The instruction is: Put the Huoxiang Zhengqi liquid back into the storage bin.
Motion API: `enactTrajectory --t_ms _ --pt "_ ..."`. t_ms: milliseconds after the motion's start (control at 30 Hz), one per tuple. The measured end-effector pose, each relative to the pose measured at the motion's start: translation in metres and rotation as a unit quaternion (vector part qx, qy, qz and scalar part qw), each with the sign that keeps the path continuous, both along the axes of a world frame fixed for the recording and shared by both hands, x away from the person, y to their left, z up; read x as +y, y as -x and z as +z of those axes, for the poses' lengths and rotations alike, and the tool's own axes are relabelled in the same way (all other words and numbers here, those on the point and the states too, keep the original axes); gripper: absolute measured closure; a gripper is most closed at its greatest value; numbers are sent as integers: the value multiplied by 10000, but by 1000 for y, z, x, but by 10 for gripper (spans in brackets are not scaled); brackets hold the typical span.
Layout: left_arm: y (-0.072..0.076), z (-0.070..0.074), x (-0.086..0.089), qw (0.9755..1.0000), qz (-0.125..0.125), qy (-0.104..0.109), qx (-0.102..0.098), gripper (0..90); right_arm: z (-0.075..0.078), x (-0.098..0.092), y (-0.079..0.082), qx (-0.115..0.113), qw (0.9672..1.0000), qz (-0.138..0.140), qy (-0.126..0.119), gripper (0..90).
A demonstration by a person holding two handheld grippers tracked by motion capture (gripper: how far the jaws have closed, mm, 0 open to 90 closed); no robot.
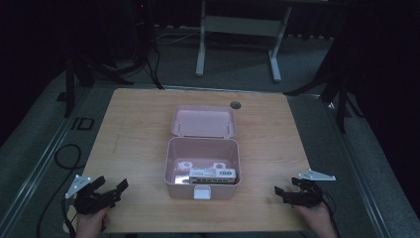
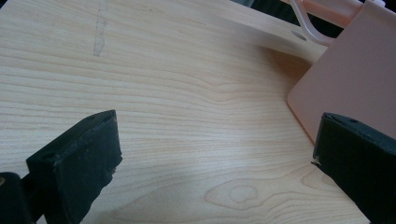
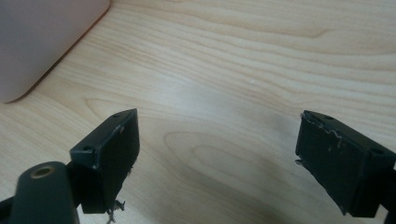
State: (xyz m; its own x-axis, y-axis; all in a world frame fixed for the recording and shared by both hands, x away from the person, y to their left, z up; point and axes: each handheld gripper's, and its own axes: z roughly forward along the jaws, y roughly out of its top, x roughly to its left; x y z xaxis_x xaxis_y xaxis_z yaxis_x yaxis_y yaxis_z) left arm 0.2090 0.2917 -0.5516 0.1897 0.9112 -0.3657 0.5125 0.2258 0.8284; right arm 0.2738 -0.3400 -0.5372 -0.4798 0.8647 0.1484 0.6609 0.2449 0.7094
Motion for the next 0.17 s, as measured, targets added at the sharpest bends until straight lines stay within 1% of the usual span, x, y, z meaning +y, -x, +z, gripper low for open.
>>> enactTrajectory --t_ms 167 --pt "0 0 0 10000 -6 -8 -4 12 -2 -2 2 33 10000 -15 -50 135"
